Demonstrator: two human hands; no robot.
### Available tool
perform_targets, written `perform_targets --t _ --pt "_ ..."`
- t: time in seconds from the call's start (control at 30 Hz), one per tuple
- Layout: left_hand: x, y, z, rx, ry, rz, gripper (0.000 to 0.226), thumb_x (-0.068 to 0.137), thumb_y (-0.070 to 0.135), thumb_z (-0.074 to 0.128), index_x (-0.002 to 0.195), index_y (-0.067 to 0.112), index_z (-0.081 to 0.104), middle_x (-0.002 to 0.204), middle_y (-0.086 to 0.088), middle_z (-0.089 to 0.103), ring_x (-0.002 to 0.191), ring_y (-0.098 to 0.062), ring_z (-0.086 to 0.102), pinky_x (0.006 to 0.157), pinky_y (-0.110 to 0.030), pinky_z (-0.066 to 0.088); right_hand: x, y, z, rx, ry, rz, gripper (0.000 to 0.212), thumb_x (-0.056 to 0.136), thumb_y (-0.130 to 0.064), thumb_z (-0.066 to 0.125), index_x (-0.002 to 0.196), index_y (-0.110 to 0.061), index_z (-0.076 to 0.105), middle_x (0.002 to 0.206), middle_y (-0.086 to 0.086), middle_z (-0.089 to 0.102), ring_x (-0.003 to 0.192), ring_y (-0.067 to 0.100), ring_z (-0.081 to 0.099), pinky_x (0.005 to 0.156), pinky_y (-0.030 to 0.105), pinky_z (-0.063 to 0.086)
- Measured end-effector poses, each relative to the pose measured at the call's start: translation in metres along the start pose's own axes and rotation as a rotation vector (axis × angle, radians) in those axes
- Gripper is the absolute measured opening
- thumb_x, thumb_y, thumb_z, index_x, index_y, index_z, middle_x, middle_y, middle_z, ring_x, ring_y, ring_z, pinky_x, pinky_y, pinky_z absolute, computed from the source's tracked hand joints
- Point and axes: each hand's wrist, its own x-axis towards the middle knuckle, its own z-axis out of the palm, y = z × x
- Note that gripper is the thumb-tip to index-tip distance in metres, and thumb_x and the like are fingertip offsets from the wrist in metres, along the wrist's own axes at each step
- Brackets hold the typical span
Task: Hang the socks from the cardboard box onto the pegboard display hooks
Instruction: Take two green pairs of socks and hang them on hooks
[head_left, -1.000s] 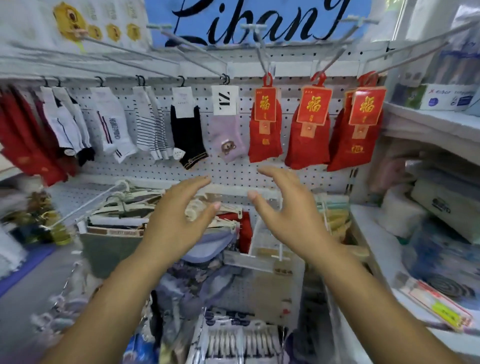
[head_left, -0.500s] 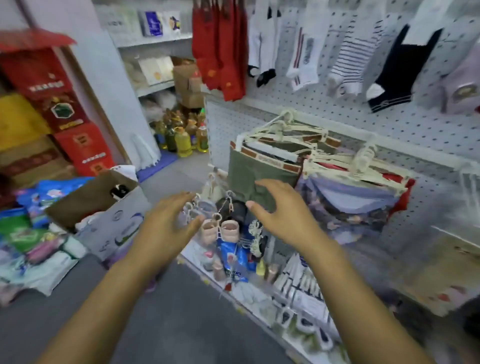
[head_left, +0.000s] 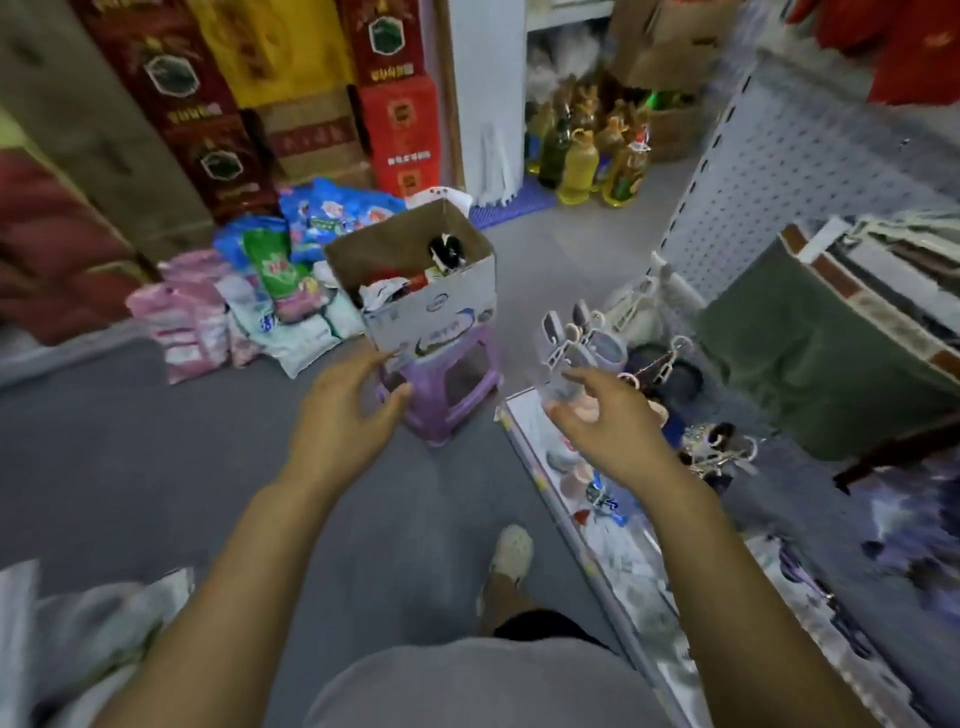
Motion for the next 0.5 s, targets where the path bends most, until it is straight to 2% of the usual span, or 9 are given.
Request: perform_targets --t 0.1,0.17,0.27,0.4,0.5 --pt "0.031 -0.027 0.003 0.040 -0.014 -0.087 0.049 0.094 0.033 0.071 0.137 0.012 0.061 0.145 -0.008 0.058 0.135 -0.029 0.051 0.112 -0.039 0.038 0.052 0.000 0.026 0.008 -0.060 -0.008 0.048 0.090 -0.037 0.072 0.131 -0.016 0.063 0.135 0.004 0.063 0.126 0.022 0.055 0.105 0.033 0.043" --pt "0.063 -0.043 0.003 0.052 -0.004 -0.137 0.052 0.095 0.037 0.069 0.140 0.012 0.059 0.150 -0.008 0.055 0.139 -0.028 0.048 0.116 -0.043 0.037 0.094 -0.002 0.044 0.003 -0.101 -0.027 0.048 0.090 -0.038 0.072 0.131 -0.015 0.063 0.134 0.005 0.063 0.125 0.024 0.056 0.103 0.030 0.040" --pt "0.115 -0.062 0.006 0.093 -0.011 -0.195 0.051 0.098 0.039 0.064 0.142 0.014 0.057 0.153 -0.007 0.051 0.142 -0.028 0.045 0.117 -0.046 0.036 0.162 -0.004 0.059 0.007 -0.169 -0.035 0.048 0.091 -0.042 0.070 0.130 -0.015 0.064 0.130 0.006 0.065 0.121 0.023 0.059 0.094 0.022 0.039" --pt "0.182 -0.077 0.007 0.128 -0.010 -0.271 0.050 0.099 0.037 0.062 0.142 0.012 0.057 0.150 -0.010 0.054 0.140 -0.030 0.047 0.114 -0.048 0.039 0.248 -0.005 0.056 -0.014 -0.193 -0.034 0.048 0.093 -0.046 0.066 0.129 -0.014 0.064 0.131 0.007 0.065 0.121 0.026 0.059 0.098 0.030 0.042" --pt "0.218 -0.089 0.010 0.106 0.020 -0.339 0.048 0.099 0.035 0.063 0.140 0.012 0.059 0.147 -0.010 0.056 0.137 -0.030 0.050 0.113 -0.043 0.041 0.305 -0.007 0.057 -0.062 -0.214 -0.044 0.050 0.093 -0.047 0.064 0.130 -0.014 0.063 0.133 0.007 0.064 0.123 0.025 0.058 0.097 0.028 0.039"
